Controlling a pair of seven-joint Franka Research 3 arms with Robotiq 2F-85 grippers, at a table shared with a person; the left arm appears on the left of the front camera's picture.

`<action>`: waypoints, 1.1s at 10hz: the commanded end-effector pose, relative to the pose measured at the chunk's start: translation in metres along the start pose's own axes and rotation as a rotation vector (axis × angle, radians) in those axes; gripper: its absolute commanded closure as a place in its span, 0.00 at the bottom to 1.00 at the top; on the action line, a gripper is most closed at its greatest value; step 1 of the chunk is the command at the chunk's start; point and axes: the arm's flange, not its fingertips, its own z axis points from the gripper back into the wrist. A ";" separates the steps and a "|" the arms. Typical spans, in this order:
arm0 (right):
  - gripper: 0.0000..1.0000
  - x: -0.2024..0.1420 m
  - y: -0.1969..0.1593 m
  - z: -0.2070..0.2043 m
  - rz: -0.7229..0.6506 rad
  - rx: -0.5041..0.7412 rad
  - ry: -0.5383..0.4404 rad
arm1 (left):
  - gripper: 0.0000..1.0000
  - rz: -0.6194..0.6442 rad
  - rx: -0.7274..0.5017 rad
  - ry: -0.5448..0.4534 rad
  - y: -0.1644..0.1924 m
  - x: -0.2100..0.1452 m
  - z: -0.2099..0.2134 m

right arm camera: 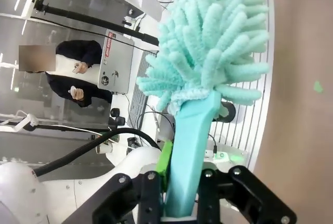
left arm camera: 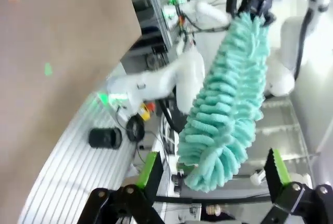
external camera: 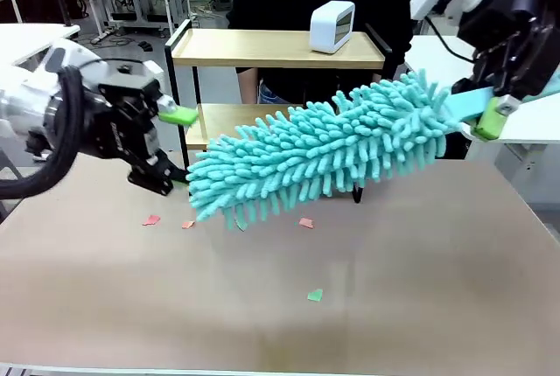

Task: Clean the shelf.
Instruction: Hand the Duster back to the human.

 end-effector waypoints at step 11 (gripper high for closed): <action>0.89 0.010 -0.030 -0.002 0.061 0.126 0.018 | 0.00 -0.022 -0.131 0.252 0.000 -0.022 -0.065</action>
